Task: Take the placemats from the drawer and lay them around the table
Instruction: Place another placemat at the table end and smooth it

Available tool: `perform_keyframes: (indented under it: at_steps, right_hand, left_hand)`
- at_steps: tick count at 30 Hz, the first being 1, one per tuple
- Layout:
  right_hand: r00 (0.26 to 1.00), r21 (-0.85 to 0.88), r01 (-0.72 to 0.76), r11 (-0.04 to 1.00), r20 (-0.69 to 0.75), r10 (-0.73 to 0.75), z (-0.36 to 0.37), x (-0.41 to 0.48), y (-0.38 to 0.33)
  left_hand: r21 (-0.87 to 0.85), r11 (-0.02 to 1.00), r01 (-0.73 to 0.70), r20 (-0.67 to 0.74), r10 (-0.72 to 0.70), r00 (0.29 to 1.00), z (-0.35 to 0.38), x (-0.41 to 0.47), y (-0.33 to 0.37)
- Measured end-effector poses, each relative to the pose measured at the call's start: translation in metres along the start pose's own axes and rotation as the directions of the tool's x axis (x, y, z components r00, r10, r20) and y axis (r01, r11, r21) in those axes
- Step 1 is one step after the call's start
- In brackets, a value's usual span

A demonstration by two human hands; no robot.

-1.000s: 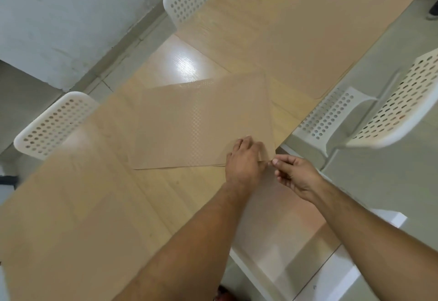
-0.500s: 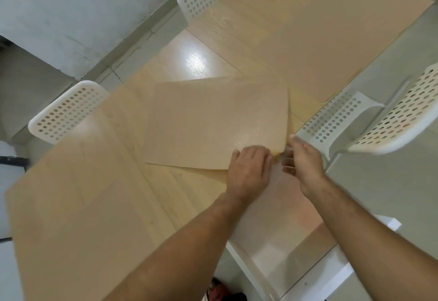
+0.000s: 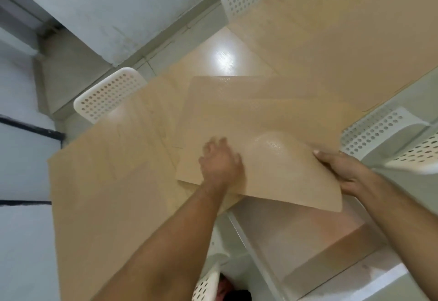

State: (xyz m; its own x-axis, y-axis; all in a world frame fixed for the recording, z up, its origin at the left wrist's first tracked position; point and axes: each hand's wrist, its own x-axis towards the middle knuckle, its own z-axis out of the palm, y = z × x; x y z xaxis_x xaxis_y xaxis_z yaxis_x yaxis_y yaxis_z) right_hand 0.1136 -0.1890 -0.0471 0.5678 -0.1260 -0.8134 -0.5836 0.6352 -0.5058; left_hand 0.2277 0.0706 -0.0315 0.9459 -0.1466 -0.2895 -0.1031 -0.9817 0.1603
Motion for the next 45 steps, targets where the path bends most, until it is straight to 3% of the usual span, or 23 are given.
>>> perform_keyframes:
  at_steps: [3, 5, 6, 8, 13, 19, 27, 30, 32, 38, 45]
  right_hand:
    - [0.997, 0.008, -0.058, 0.998, 0.061, 0.057, -0.003, -0.001, 0.01]
    - [0.991, -0.009, -0.079, 0.997, 0.11, 0.08, 0.0, -0.002, 0.015]
    - [0.988, -0.017, -0.084, 0.996, 0.128, 0.085, 0.002, -0.001, 0.016]
    - [0.984, -0.014, -0.086, 0.996, 0.157, 0.087, 0.01, -0.002, 0.017]
    - [0.988, -0.082, -0.032, 0.996, 0.148, 0.044, 0.035, 0.002, 0.015]
    - [0.971, -0.257, -0.02, 0.966, 0.226, 0.081, 0.09, 0.006, 0.038]
    - [0.946, -0.493, 0.264, 0.829, 0.301, -0.122, 0.216, -0.037, 0.092]
    - [0.921, -0.525, 0.341, 0.78, 0.353, -0.165, 0.277, -0.073, 0.131]
    - [0.907, -0.521, 0.362, 0.773, 0.387, -0.164, 0.321, -0.097, 0.171]
    - [0.869, -0.53, 0.368, 0.764, 0.488, -0.08, 0.458, -0.17, 0.312]
    - [0.823, -0.611, 0.436, 0.661, 0.568, -0.018, 0.598, -0.222, 0.404]
  left_hand:
    - [-0.169, 0.895, 0.413, 0.057, -0.409, 0.911, -0.01, 0.02, -0.053]
    - [-0.273, 0.792, 0.546, 0.104, -0.54, 0.835, -0.012, 0.022, -0.079]
    - [-0.283, 0.786, 0.549, 0.105, -0.544, 0.833, -0.013, 0.021, -0.089]
    - [-0.32, 0.79, 0.523, 0.089, -0.525, 0.847, -0.015, 0.018, -0.108]
    - [-0.574, 0.61, 0.546, 0.093, -0.614, 0.784, -0.028, 0.003, -0.162]
    - [-0.622, 0.66, 0.422, -0.172, -0.641, 0.748, -0.05, -0.037, -0.22]
    - [-0.728, 0.627, 0.276, -0.329, -0.673, 0.662, -0.093, -0.139, -0.348]
    - [-0.813, 0.525, 0.251, -0.299, -0.747, 0.594, -0.109, -0.194, -0.411]
    - [-0.884, 0.404, 0.234, -0.21, -0.792, 0.573, -0.115, -0.238, -0.464]
    - [-0.985, 0.044, 0.168, 0.074, -0.769, 0.635, -0.109, -0.388, -0.629]
    - [-0.998, -0.036, 0.048, 0.057, -0.822, 0.567, -0.128, -0.477, -0.764]
